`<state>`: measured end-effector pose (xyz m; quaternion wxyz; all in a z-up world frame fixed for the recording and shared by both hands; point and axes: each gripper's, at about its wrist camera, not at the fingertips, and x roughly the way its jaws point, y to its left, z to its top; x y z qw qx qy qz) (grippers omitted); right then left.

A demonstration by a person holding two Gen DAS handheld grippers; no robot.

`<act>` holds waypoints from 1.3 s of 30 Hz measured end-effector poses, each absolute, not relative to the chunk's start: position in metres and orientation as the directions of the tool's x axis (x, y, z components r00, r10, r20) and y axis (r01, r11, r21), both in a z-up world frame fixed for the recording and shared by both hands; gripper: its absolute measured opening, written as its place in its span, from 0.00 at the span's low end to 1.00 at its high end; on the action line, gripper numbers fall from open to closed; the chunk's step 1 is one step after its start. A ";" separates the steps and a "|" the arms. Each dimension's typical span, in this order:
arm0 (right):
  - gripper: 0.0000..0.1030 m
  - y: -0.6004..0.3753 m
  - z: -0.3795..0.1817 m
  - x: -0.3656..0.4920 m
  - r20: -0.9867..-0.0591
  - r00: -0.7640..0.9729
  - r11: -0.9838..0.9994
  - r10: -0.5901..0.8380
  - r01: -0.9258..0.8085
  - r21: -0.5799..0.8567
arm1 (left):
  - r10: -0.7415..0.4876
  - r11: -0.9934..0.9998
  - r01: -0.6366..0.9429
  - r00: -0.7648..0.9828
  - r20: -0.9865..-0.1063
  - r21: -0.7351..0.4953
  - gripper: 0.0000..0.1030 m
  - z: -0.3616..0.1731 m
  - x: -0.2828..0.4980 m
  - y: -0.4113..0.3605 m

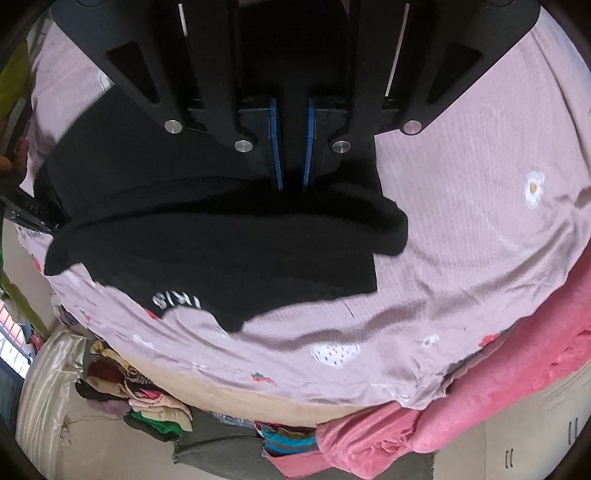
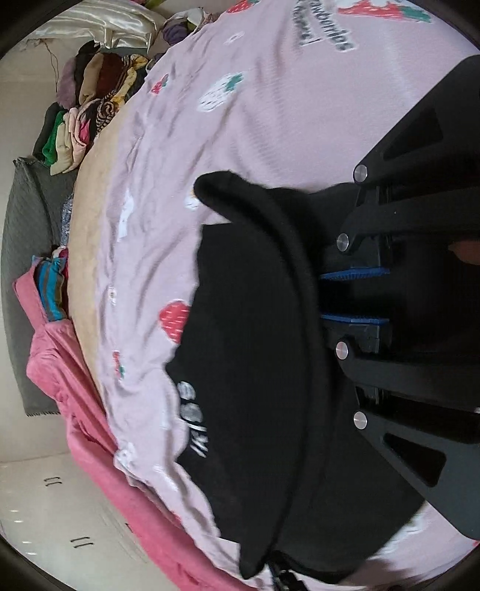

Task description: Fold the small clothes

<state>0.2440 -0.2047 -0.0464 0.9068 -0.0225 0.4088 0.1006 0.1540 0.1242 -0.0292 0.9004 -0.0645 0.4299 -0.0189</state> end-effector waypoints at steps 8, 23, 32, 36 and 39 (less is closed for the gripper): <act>0.14 -0.212 -0.033 0.297 -0.716 0.682 0.988 0.149 -0.127 0.084 | -0.069 0.978 -0.093 0.699 -0.711 -0.186 0.13 -0.016 0.174 0.156; 0.27 -0.244 -0.048 0.306 -0.761 0.636 0.991 0.131 -0.089 0.097 | -0.138 0.958 -0.093 0.678 -0.722 -0.270 0.09 -0.030 0.181 0.170; 0.06 -0.244 -0.005 0.289 -0.636 0.752 0.984 0.175 -0.119 0.130 | -0.118 0.957 -0.091 0.748 -0.654 -0.276 0.03 -0.002 0.169 0.182; 0.06 -0.243 -0.006 0.301 -0.646 0.749 0.989 0.149 -0.102 0.109 | -0.077 0.964 -0.111 0.754 -0.652 -0.243 0.03 -0.002 0.170 0.182; 0.06 -0.241 -0.021 0.308 -0.675 0.729 0.994 0.111 -0.073 0.084 | -0.074 0.964 -0.120 0.735 -0.674 -0.237 0.03 -0.012 0.174 0.184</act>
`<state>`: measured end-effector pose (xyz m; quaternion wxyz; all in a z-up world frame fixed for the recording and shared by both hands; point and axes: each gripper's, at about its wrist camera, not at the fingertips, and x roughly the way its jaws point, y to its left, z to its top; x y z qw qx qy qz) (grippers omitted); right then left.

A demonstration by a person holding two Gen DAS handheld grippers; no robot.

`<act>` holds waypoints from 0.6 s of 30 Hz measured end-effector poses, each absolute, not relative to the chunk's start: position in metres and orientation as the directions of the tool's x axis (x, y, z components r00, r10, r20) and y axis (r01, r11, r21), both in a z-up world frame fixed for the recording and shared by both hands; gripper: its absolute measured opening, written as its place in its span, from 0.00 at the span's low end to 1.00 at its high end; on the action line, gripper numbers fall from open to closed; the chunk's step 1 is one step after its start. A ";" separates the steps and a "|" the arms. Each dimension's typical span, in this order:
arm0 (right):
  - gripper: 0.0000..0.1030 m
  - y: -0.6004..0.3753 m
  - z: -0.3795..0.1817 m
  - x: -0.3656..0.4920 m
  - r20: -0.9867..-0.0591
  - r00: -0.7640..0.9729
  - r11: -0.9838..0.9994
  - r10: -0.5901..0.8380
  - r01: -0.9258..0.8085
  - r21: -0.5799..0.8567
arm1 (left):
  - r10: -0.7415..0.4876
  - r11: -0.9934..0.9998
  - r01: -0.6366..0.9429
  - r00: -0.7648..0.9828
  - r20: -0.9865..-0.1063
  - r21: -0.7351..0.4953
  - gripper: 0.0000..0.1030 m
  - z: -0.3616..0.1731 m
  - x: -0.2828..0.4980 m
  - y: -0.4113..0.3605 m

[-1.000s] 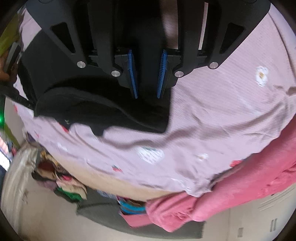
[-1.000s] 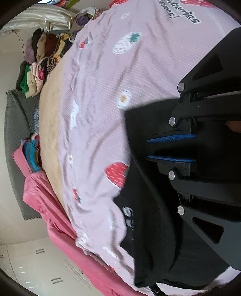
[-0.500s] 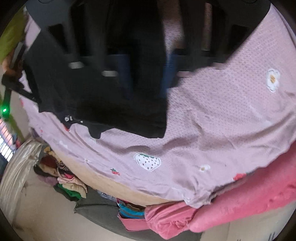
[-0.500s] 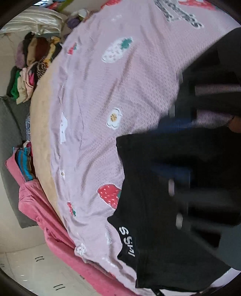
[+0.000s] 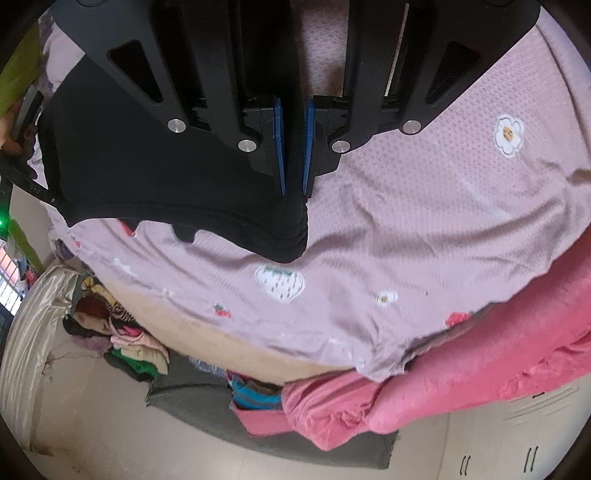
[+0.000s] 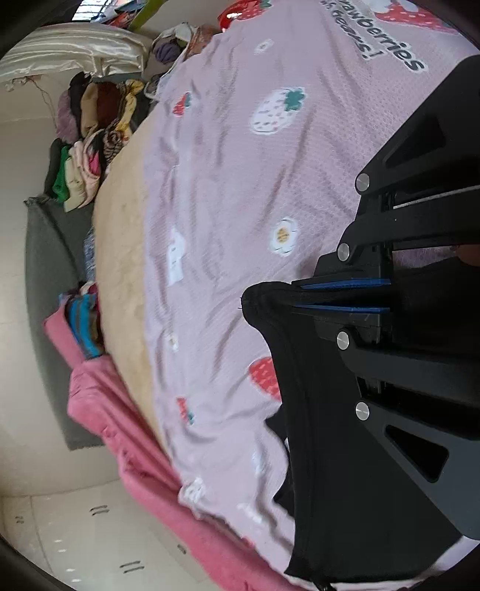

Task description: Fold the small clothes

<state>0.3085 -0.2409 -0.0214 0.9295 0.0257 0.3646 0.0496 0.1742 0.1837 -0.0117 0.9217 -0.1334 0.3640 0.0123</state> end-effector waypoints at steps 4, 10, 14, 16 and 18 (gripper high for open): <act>0.07 -0.242 -0.044 0.312 -0.709 0.702 0.998 0.065 -0.033 0.059 | -0.074 0.965 -0.127 0.705 -0.705 -0.229 0.03 -0.027 0.179 0.184; 0.14 -0.240 -0.046 0.301 -0.710 0.704 1.000 0.019 -0.013 0.014 | -0.070 0.971 -0.116 0.696 -0.714 -0.208 0.06 -0.026 0.175 0.179; 0.27 -0.245 -0.034 0.281 -0.692 0.720 0.999 0.042 -0.028 0.032 | -0.050 0.977 -0.112 0.705 -0.708 -0.181 0.07 -0.016 0.166 0.175; 0.28 -0.244 -0.028 0.267 -0.685 0.726 0.998 0.061 -0.050 0.036 | -0.043 0.981 -0.104 0.710 -0.703 -0.164 0.07 -0.009 0.159 0.171; 0.28 -0.242 -0.022 0.251 -0.680 0.728 0.996 0.090 -0.083 0.043 | -0.049 0.983 -0.090 0.716 -0.697 -0.161 0.12 -0.002 0.151 0.164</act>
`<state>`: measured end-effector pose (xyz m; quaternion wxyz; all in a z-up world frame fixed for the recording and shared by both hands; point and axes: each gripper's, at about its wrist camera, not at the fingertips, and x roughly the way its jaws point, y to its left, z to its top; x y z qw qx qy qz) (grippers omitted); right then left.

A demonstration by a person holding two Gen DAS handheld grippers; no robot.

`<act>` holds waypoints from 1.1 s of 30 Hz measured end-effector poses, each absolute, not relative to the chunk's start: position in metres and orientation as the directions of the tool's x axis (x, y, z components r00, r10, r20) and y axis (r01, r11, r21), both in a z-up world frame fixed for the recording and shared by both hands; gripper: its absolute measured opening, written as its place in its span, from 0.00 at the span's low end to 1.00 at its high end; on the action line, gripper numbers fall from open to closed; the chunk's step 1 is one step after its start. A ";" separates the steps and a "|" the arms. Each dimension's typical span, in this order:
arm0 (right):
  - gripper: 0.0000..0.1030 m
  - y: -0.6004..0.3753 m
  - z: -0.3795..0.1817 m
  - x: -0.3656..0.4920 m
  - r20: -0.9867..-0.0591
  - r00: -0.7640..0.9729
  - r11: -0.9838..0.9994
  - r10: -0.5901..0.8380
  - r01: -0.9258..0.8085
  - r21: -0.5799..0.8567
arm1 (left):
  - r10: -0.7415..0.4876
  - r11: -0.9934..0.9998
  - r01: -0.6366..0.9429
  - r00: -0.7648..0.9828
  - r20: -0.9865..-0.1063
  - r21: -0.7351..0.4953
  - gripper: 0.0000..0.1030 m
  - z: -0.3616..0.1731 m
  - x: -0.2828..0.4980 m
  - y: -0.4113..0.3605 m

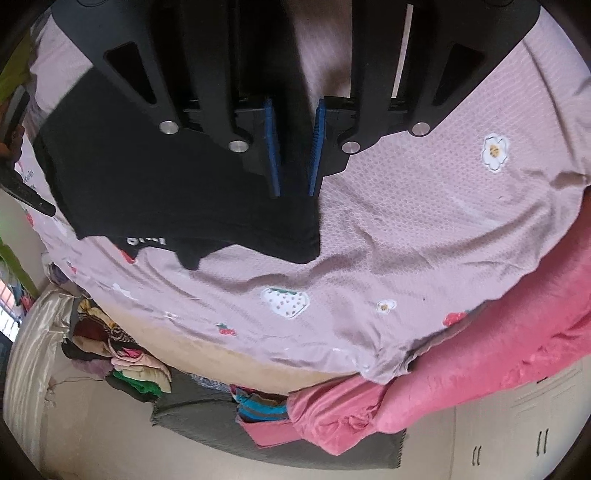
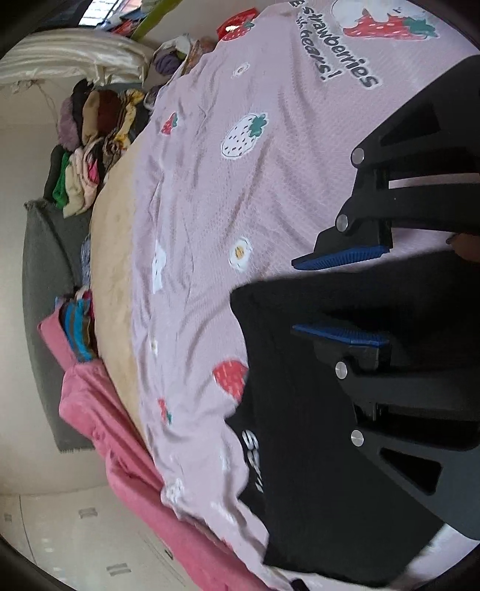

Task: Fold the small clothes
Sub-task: 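Open both grippers and lay the folded sweatshirt flat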

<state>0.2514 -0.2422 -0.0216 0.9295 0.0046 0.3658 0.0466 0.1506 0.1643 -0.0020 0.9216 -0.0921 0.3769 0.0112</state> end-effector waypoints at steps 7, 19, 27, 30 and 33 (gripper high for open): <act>0.36 -0.218 -0.013 0.203 -0.692 0.697 0.973 0.189 -0.226 0.038 | -0.129 0.982 -0.011 0.697 -0.705 -0.190 0.19 0.008 0.126 0.132; 0.45 -0.203 -0.030 0.176 -0.743 0.641 0.970 0.191 -0.238 0.044 | -0.177 0.979 0.031 0.618 -0.766 -0.201 0.28 -0.022 0.104 0.098; 0.53 -0.215 -0.055 0.172 -0.789 0.590 0.979 0.171 -0.193 0.068 | -0.181 0.975 0.005 0.591 -0.786 -0.221 0.28 -0.034 0.095 0.098; 0.55 -0.221 -0.061 0.168 -0.791 0.586 0.981 0.175 -0.168 0.093 | -0.182 0.975 0.000 0.585 -0.790 -0.224 0.28 -0.039 0.093 0.098; 0.57 -0.220 -0.062 0.164 -0.789 0.592 0.983 0.165 -0.163 0.083 | -0.173 0.977 -0.002 0.582 -0.794 -0.214 0.28 -0.041 0.091 0.097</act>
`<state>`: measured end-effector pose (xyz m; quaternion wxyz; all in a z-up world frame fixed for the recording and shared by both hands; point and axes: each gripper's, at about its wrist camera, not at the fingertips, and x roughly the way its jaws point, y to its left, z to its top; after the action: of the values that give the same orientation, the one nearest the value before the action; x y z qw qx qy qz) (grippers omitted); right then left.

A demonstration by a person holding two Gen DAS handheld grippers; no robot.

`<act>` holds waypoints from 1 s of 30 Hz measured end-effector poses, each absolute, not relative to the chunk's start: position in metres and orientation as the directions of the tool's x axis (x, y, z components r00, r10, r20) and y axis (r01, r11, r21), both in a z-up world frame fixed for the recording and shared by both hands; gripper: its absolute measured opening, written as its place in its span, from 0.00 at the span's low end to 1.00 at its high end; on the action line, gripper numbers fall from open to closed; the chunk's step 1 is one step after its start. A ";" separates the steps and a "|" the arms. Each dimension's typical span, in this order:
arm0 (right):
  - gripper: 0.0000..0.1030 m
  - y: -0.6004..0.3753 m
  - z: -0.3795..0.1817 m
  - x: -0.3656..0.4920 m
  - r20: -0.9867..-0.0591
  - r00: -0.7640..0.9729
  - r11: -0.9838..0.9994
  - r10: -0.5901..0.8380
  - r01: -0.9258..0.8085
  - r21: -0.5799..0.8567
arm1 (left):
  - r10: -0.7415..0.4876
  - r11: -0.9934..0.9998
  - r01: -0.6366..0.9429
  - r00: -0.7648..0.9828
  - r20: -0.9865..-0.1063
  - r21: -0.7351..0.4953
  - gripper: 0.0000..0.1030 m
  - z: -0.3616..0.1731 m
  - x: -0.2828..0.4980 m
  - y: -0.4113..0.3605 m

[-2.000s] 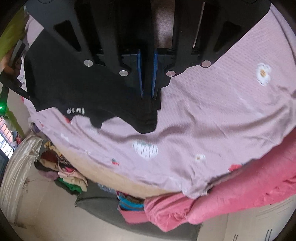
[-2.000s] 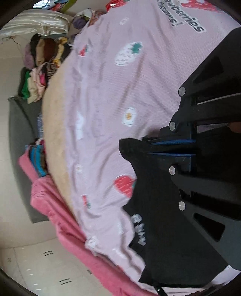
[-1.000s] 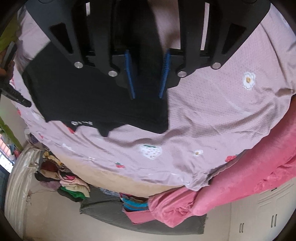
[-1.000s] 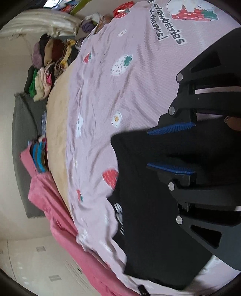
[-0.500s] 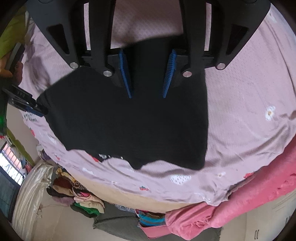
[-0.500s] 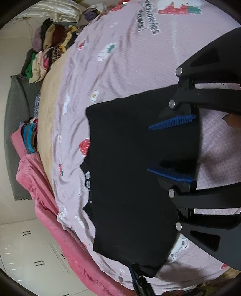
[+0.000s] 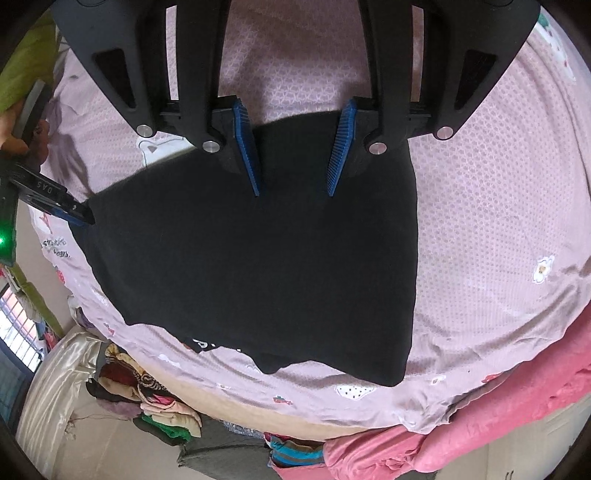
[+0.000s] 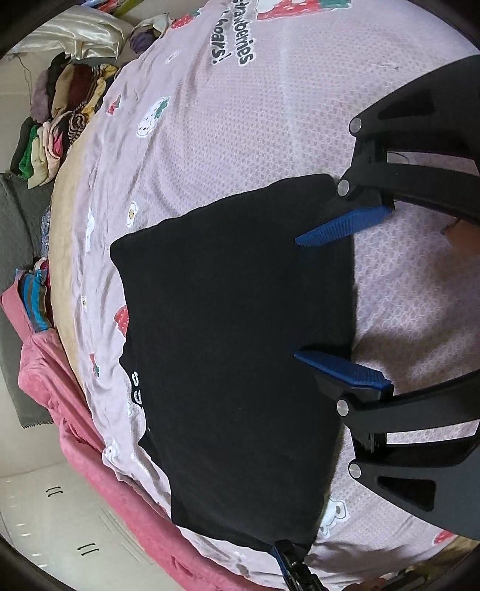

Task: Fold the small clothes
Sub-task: 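Open both grippers and lay the folded sweatshirt flat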

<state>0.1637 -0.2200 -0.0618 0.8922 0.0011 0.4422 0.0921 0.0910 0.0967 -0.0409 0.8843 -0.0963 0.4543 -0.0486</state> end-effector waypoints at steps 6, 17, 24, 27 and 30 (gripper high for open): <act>0.65 -0.221 -0.060 0.158 -0.777 0.607 0.984 0.166 -0.148 0.095 | -0.173 0.976 -0.003 0.588 -0.790 -0.216 0.31 -0.038 0.086 0.095; 0.85 -0.221 -0.050 0.149 -0.752 0.638 0.985 0.165 -0.139 0.099 | -0.180 0.976 0.010 0.592 -0.786 -0.216 0.47 -0.029 0.078 0.088; 0.95 -0.230 -0.041 0.141 -0.730 0.666 0.988 0.156 -0.110 0.110 | -0.177 0.977 0.012 0.601 -0.779 -0.213 0.58 -0.022 0.073 0.084; 0.96 -0.233 -0.040 0.136 -0.724 0.672 0.988 0.157 -0.107 0.115 | -0.176 0.978 0.015 0.605 -0.777 -0.210 0.60 -0.020 0.071 0.082; 0.96 -0.234 -0.038 0.132 -0.721 0.676 0.988 0.153 -0.105 0.112 | -0.173 0.978 0.013 0.607 -0.776 -0.208 0.67 -0.018 0.069 0.081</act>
<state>0.1319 -0.2336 -0.0381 0.9148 0.0306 0.3966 0.0704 0.0690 0.0813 -0.0183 0.8916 -0.0908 0.4405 -0.0520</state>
